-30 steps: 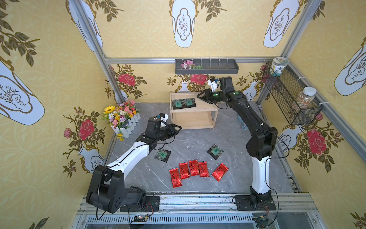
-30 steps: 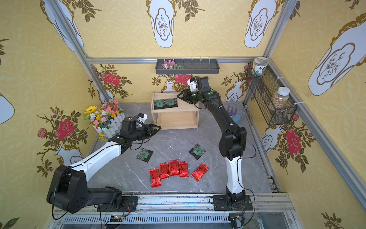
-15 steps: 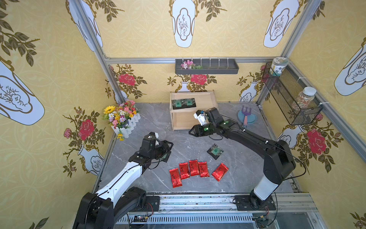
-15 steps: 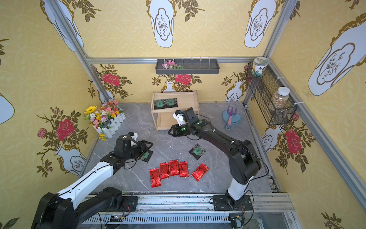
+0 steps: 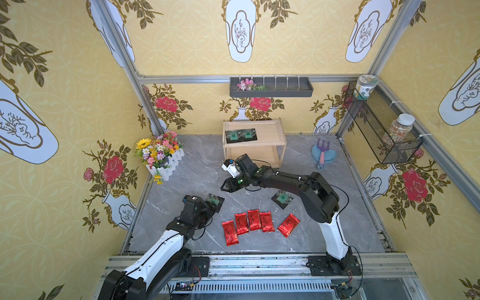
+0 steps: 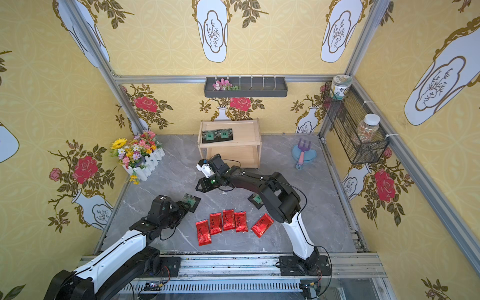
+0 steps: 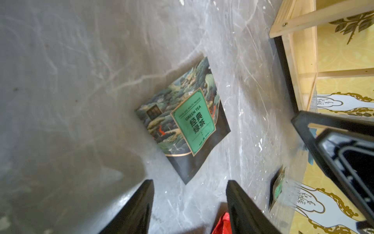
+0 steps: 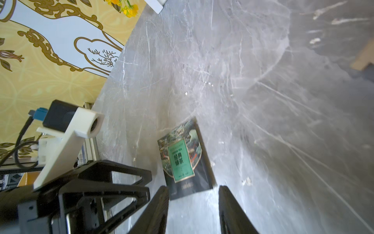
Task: Place the tea bags on the shelf by color
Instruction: Pick up the tea bag from the center of the board.
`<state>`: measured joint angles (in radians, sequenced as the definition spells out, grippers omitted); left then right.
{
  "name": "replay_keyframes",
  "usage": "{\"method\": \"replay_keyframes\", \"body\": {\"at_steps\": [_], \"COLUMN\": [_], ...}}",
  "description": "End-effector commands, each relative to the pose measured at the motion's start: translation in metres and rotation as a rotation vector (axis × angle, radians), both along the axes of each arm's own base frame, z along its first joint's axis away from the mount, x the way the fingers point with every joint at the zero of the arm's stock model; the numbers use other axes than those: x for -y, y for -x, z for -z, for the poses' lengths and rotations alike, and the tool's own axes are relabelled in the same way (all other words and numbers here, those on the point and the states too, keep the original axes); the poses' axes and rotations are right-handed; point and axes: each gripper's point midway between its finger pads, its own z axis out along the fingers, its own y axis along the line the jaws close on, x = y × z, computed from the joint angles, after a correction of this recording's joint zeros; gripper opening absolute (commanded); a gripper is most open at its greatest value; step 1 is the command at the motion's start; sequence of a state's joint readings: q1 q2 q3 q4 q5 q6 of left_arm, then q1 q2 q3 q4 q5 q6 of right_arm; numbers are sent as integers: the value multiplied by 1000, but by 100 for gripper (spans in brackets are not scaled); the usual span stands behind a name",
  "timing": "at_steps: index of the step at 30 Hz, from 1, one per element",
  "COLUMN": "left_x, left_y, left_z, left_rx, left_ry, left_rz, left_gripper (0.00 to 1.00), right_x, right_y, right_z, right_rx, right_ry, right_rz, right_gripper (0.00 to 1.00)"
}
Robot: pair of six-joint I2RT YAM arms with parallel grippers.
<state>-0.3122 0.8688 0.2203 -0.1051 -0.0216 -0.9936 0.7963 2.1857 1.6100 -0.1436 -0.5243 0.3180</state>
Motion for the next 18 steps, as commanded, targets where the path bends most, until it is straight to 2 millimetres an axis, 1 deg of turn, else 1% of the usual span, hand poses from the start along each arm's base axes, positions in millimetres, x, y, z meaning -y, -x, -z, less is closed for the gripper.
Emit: {"method": "replay_keyframes", "body": {"at_steps": [1, 2, 4, 6, 10, 15, 18], "left_x": [-6, -7, -10, -10, -12, -9, -4], "left_y": [-12, -14, -18, -21, -27, -38, -43], "left_z": [-3, -3, -1, 0, 4, 2, 2], "left_rx": [41, 41, 40, 42, 38, 43, 47], "left_ry": [-5, -5, -4, 9, 33, 52, 64], "left_rz": [-52, -58, -61, -55, -49, -26, -4], "left_gripper": [62, 62, 62, 61, 59, 58, 58], "right_x": [-18, -23, -28, -29, -27, -24, -18], "right_y": [-9, -9, -10, -11, -13, -9, -3], "right_z": [4, 6, 14, 26, 43, 53, 57], "right_rx": [8, 6, 0, -16, -41, -64, -84], "right_ry": [-28, -29, -17, -6, 19, 40, 52], "right_rz": [-3, -8, -10, -8, -9, -8, -6], "right_gripper": [44, 43, 43, 40, 39, 38, 37]}}
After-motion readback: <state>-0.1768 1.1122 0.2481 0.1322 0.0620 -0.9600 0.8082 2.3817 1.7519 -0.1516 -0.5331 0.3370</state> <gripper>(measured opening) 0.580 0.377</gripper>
